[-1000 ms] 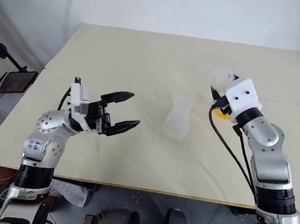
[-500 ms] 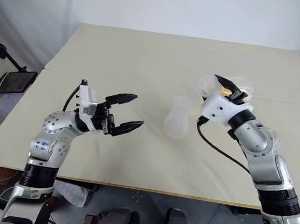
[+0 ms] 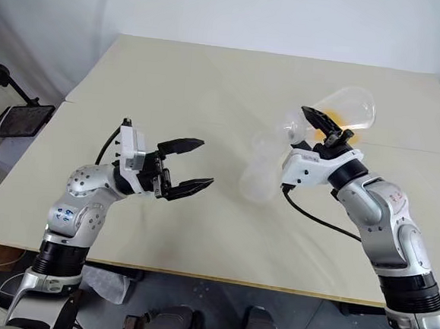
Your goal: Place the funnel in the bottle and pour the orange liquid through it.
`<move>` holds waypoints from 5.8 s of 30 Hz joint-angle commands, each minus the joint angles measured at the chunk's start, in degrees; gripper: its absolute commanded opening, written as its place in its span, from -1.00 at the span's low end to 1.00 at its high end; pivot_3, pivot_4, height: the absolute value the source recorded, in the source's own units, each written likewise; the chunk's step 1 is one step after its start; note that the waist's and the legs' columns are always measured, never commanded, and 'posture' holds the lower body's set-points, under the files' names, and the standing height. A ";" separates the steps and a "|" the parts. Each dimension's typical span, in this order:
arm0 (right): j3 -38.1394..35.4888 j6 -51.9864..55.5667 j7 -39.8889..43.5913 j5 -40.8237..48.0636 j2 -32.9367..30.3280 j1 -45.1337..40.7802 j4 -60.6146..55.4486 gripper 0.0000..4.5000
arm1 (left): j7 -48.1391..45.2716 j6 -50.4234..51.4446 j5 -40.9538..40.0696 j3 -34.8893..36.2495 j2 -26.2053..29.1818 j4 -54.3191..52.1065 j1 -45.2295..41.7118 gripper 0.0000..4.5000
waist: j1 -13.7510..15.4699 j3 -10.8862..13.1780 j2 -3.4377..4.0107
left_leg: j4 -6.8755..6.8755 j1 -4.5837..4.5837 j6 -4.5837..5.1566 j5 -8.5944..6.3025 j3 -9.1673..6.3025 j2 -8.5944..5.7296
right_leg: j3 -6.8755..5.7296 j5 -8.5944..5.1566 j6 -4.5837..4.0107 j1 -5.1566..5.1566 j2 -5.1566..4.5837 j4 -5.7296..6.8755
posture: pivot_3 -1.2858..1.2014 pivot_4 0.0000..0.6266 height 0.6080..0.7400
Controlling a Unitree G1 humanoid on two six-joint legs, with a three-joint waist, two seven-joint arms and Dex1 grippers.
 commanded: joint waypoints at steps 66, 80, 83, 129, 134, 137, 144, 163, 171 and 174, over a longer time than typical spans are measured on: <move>-1.34 -9.52 -9.32 -17.64 -5.52 -4.15 2.13 0.08 | 1.19 -2.08 0.18 -0.80 -2.32 1.22 -2.12 1.00 | -0.04 0.00 0.00 | 0.01 0.00 -0.05 0.03 0.04 0.03 | 0.00 0.00 0.00 -0.01 0.10 0.02 | 0.03 -0.52 1.00; -0.51 -10.10 -11.00 -18.82 -6.23 -4.94 2.55 0.08 | 1.22 -3.03 0.31 -0.56 -2.22 1.96 -2.45 1.00 | -0.04 0.00 0.00 | 0.01 0.00 -0.06 0.04 0.06 0.03 | 0.00 0.00 0.00 -0.02 0.11 0.03 | 0.03 -0.52 1.00; 0.10 -11.25 -9.96 -17.84 -6.64 -5.57 4.04 0.08 | 0.83 -3.23 0.30 -0.22 -1.67 2.27 -2.30 1.00 | -0.09 0.00 0.00 | 0.01 0.01 -0.06 0.04 0.07 0.03 | 0.00 0.00 0.00 -0.02 0.12 0.03 | 0.03 -0.52 1.00; 1.09 -11.93 -12.16 -20.25 -6.06 -5.97 3.60 0.08 | 1.98 -3.56 0.19 -0.46 -1.75 1.78 -1.52 1.00 | -0.08 0.00 0.00 | 0.01 0.01 -0.06 0.04 0.08 0.04 | 0.00 0.00 0.00 -0.02 0.14 0.05 | 0.03 -0.52 1.00; 1.14 -12.52 -13.05 -21.00 -6.01 -6.34 3.04 0.08 | 1.92 -3.61 0.20 -0.48 -1.78 1.92 -1.59 1.00 | -0.08 0.00 0.00 | 0.01 0.01 -0.06 0.04 0.08 0.04 | 0.00 0.00 0.00 -0.02 0.15 0.05 | 0.03 -0.52 1.00; 0.88 -12.40 -13.13 -21.17 -5.87 -6.41 3.12 0.08 | 1.90 -3.70 0.24 -0.48 -1.80 2.02 -1.64 1.00 | -0.08 0.00 0.00 | 0.01 0.01 -0.06 0.04 0.08 0.04 | 0.01 0.00 0.00 -0.02 0.15 0.05 | 0.03 -0.52 1.00; 0.44 -12.20 -13.34 -20.52 -5.63 -6.39 3.35 0.08 | 1.92 -3.83 0.27 -0.43 -1.90 2.28 -1.87 1.00 | -0.08 0.00 0.00 | 0.01 0.01 -0.06 0.04 0.08 0.04 | 0.01 0.00 0.00 -0.03 0.16 0.05 | 0.03 -0.52 1.00; -8.29 1.74 -0.70 8.39 2.12 -3.71 -0.84 0.08 | 0.83 -3.87 0.24 -0.14 -1.13 3.61 -2.71 1.00 | -0.02 0.00 0.00 | 0.03 0.01 -0.05 0.05 0.06 0.05 | 0.00 0.00 0.00 -0.01 0.11 0.07 | 0.03 -0.52 1.00; -28.83 34.59 3.01 42.47 12.02 -5.63 -5.17 0.08 | -0.55 -4.09 0.37 -0.44 -0.82 5.04 -3.91 1.00 | 0.15 0.00 0.00 | 0.03 0.01 -0.03 0.05 0.00 0.02 | 0.01 0.00 0.00 0.01 0.05 0.13 | 0.03 -0.52 1.00; -32.79 41.66 1.45 45.84 11.95 -3.35 -3.51 0.08 | -0.86 -4.20 0.33 -0.64 -0.99 5.48 -4.28 1.00 | 0.12 0.00 0.00 | 0.03 0.01 -0.03 0.05 -0.05 0.03 | 0.04 0.00 0.00 0.02 -0.02 0.13 | 0.03 -0.52 1.00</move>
